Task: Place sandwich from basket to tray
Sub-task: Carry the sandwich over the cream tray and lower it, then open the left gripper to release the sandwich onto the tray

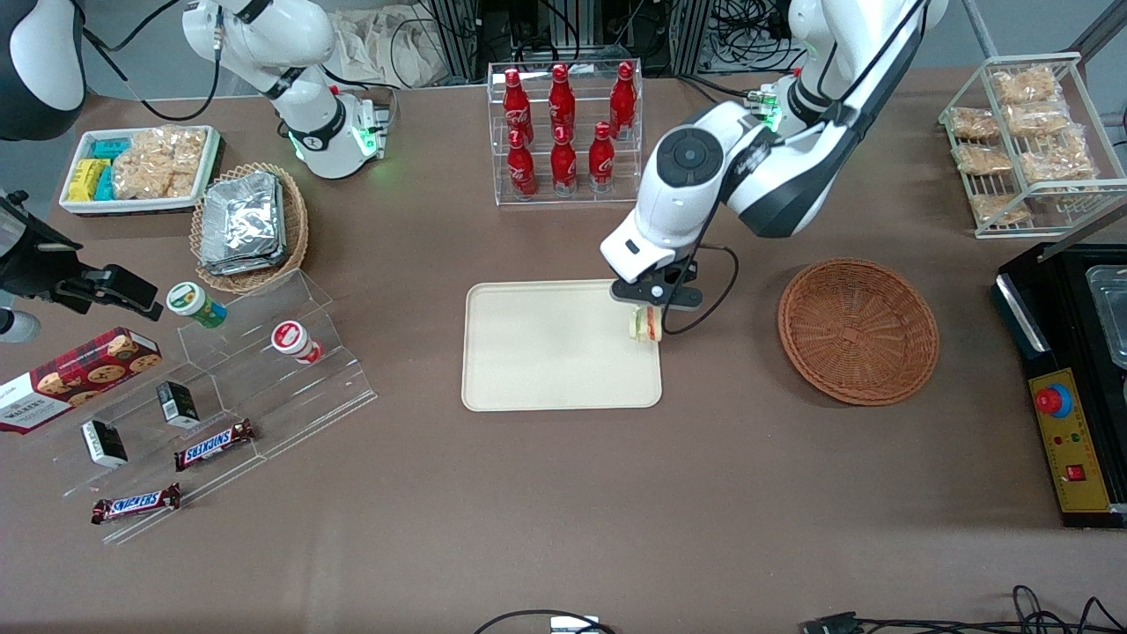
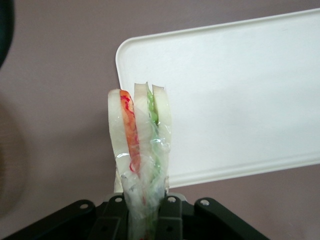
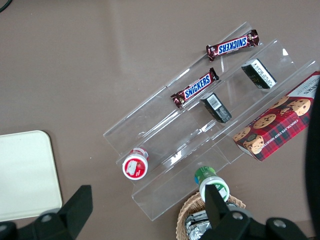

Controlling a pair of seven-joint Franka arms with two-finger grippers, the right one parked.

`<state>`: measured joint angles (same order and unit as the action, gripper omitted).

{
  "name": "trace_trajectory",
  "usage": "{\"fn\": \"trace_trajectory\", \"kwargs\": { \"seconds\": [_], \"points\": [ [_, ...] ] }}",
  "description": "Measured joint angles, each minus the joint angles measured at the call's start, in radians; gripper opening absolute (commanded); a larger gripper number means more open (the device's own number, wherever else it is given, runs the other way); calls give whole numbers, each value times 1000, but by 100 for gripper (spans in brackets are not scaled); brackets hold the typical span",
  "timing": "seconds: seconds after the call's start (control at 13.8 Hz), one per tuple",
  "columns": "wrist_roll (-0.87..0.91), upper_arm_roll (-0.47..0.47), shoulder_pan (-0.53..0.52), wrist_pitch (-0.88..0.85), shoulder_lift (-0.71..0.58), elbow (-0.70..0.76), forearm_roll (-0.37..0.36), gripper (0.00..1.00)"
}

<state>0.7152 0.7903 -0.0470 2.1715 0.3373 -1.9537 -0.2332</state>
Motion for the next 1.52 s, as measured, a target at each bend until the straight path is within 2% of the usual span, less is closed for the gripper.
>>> {"fn": "trace_trajectory", "kwargs": {
  "seconds": [0.51,0.72,0.8,0.87,0.94,1.52],
  "points": [
    [274,0,15,131,225,-28,-293,12],
    [309,0,16,155,261,-28,-332,15],
    [313,0,16,158,265,-28,-333,27],
    [315,0,16,159,266,-28,-333,72],
    [316,0,16,159,266,-27,-333,100],
    [323,0,1,151,263,-13,-334,100]
  ]
}}
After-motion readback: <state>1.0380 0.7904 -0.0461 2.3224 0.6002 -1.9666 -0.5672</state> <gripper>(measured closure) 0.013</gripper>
